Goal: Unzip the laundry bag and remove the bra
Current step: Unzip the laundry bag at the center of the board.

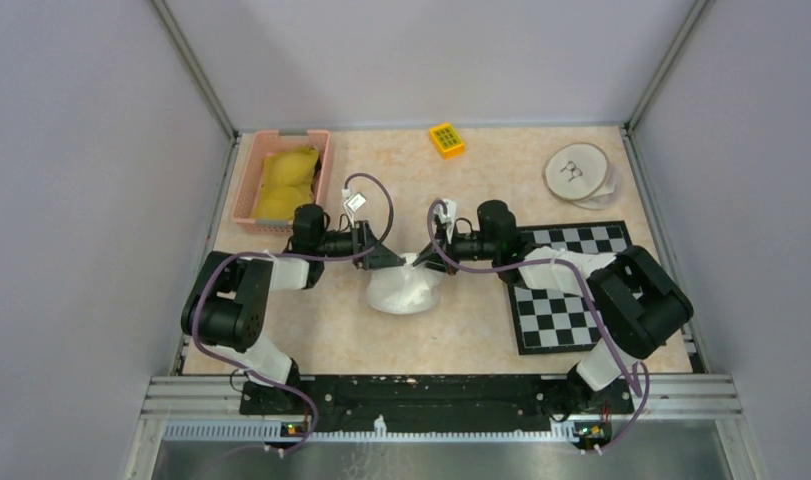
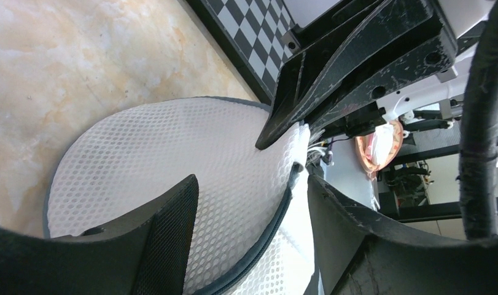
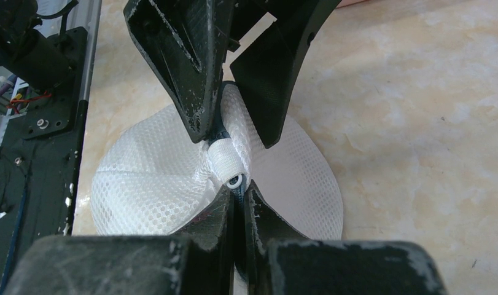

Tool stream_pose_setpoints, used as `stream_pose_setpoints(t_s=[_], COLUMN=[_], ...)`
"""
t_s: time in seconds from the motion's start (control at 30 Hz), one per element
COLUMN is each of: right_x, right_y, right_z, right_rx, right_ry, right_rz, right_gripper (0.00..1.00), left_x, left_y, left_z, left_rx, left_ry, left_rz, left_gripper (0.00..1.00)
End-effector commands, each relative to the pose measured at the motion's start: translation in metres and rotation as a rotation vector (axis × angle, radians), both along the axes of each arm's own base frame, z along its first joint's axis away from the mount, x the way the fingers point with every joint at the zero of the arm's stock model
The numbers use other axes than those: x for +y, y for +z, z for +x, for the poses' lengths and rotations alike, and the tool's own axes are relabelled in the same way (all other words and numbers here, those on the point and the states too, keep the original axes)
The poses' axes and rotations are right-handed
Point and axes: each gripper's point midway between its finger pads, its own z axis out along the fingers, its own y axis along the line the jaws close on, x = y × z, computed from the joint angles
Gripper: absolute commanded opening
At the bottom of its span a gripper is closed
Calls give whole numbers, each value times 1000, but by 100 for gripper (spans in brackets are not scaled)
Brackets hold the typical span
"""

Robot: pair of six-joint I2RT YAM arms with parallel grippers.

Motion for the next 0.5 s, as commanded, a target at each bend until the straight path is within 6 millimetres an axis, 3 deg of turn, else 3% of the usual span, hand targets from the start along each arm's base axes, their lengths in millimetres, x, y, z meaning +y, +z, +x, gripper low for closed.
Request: stream_pose_setpoints(t_s=[0.0, 0.47], right_x=[9, 21], right_y=[22, 12], right_z=[0, -20], right_rx=[-49, -28], right_ry=[20, 85], right_rz=[58, 50], right_gripper=[0, 0], left_x=[4, -7], left_y=[-9, -5], left_z=[-2, 3], left_rx=[-15, 16], left_ry=[24, 0], left_rz=[31, -23], left_gripper=[69, 66])
